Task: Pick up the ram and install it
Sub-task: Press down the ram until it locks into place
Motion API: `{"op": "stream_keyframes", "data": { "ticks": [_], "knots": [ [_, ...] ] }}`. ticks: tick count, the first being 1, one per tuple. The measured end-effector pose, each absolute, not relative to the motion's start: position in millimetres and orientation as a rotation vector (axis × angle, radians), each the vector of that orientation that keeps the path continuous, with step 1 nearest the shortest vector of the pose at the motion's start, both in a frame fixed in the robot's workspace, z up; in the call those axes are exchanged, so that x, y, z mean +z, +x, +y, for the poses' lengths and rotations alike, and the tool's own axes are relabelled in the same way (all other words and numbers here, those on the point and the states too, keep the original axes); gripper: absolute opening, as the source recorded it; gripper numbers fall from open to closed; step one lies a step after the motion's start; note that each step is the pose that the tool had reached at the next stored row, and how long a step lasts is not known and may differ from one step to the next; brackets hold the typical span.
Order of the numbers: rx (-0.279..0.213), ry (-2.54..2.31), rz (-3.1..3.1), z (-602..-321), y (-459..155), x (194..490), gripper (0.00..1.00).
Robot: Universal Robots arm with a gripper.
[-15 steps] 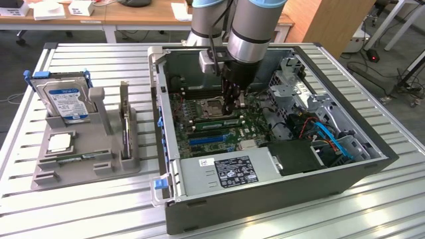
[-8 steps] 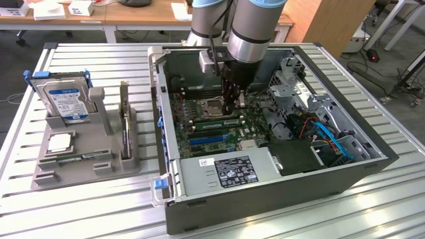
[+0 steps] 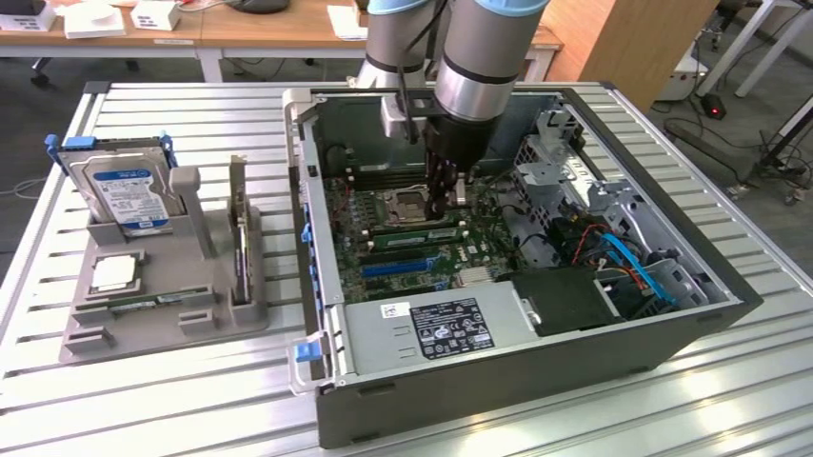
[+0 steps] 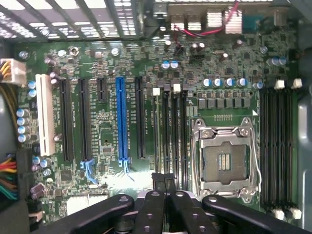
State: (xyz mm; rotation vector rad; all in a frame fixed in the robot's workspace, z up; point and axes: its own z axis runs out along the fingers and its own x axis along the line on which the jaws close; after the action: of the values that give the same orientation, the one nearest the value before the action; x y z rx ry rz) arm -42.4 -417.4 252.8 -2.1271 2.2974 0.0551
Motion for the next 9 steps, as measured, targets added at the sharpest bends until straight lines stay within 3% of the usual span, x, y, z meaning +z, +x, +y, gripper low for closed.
{"op": "stream_keyframes", "data": {
  "ticks": [9],
  "knots": [
    [0.054,-1.954,2.443,-417.4,-42.3,251.4,0.09]
  ]
}}
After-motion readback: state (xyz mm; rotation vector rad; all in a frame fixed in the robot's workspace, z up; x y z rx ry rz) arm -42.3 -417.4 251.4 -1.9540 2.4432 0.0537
